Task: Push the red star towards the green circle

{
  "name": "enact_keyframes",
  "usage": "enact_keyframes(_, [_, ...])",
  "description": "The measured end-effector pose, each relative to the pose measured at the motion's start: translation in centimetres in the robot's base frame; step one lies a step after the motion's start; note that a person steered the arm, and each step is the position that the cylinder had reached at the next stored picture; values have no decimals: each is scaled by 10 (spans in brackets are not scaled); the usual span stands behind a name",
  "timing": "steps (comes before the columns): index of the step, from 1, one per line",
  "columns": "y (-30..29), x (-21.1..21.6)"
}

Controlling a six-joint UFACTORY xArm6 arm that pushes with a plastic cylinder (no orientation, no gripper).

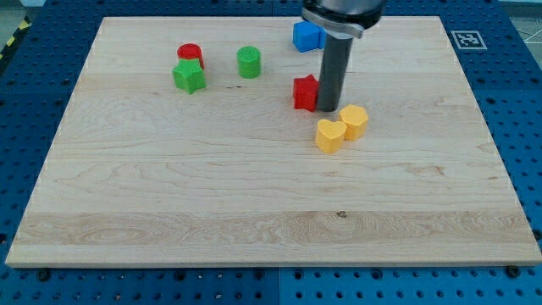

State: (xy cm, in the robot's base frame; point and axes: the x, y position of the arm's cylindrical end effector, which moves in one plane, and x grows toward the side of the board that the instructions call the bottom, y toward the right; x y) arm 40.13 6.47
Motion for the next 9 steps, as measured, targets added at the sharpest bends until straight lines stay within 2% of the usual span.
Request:
enact_keyframes(2, [-31,0])
enact_keyframes(4, [-11,-14])
enact_keyframes(5, [-14,-26])
enact_keyframes(9, [-45,-26])
